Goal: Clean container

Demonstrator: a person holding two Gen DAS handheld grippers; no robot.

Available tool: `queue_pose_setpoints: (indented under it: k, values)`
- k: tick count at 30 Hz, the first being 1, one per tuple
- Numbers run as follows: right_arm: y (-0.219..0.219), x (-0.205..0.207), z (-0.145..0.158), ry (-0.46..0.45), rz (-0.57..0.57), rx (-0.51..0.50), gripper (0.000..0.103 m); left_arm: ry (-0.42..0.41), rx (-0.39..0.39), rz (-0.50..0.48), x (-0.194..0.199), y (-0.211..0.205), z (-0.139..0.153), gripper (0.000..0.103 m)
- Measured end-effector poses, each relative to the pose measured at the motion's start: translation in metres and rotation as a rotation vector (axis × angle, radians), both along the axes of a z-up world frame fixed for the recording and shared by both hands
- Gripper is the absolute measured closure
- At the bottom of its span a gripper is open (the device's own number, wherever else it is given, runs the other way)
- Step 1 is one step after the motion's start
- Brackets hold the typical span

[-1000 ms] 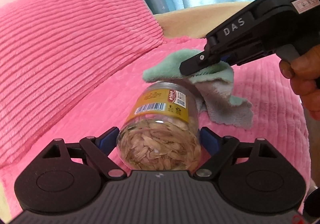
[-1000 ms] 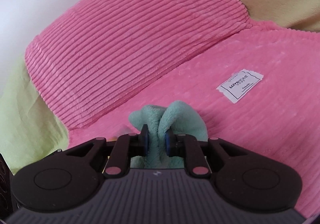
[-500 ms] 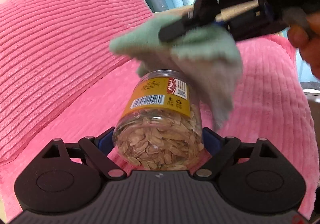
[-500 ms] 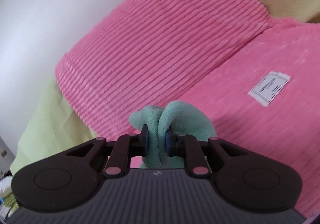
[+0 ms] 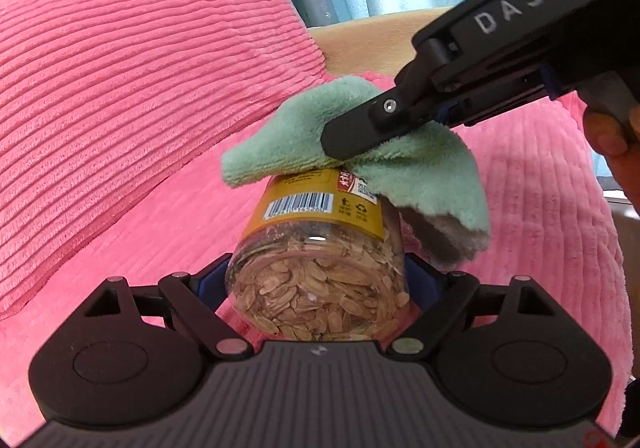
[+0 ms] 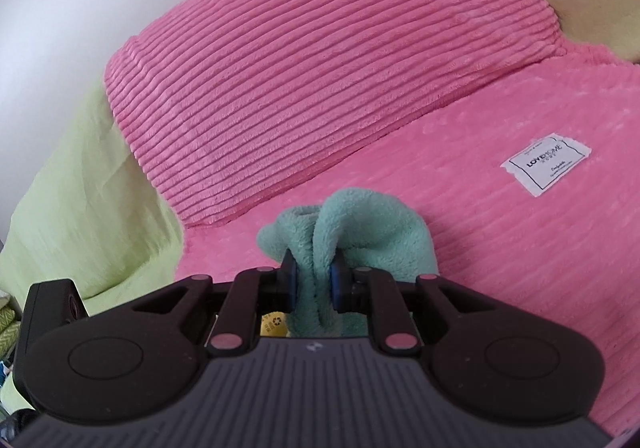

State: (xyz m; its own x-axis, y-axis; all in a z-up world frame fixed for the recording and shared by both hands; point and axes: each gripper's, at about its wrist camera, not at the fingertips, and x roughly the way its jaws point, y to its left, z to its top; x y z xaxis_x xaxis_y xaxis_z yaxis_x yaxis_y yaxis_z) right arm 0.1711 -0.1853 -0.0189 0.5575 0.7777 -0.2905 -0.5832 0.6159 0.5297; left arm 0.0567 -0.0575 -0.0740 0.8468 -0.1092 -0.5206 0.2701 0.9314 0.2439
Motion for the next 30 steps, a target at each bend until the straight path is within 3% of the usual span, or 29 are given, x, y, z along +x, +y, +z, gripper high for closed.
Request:
queue_pose_setpoints:
  k: [4,10,15,19,30]
  values:
    - [0.007,-0.008,0.001,-0.033,0.053,-0.012,0.089,0.002,-0.026,0.006,0.000,0.004,-0.001,0.015]
    - [0.023,-0.020,0.001,-0.035,0.209,0.026,0.089,-0.001,-0.017,0.005,-0.002,0.001,-0.002,0.015]
    - [0.032,-0.025,-0.002,-0.038,0.274,0.013,0.091,-0.007,-0.003,0.003,-0.004,-0.006,-0.002,0.015]
    - [0.026,-0.021,0.001,-0.050,0.244,0.035,0.091,-0.010,0.005,0.002,-0.006,-0.010,-0.002,0.015]
    - [-0.009,0.018,-0.004,0.004,-0.026,0.060,0.090,-0.012,-0.018,0.007,-0.008,-0.013,-0.001,0.015]
